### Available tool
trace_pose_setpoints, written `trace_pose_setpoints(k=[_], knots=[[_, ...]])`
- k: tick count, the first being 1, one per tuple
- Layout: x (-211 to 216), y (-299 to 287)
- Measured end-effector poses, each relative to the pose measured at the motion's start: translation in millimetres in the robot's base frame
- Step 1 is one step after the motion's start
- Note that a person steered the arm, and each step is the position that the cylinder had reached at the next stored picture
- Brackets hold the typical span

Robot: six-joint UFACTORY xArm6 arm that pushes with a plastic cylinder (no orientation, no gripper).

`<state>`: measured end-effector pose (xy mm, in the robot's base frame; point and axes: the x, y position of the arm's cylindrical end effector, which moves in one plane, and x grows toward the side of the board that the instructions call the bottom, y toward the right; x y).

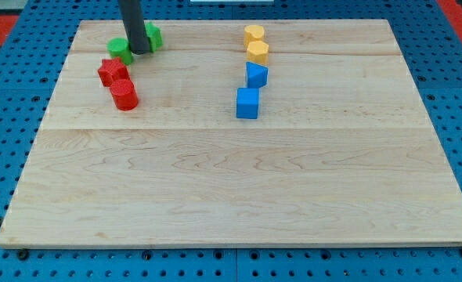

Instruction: Separate the green circle and the green star

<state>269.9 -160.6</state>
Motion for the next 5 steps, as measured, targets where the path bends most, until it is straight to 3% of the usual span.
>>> trace_pose_setpoints(k=[2,4,5], knots=[[-20.5,58.6],[-54.4,-7.1],[-54.7,0.3]])
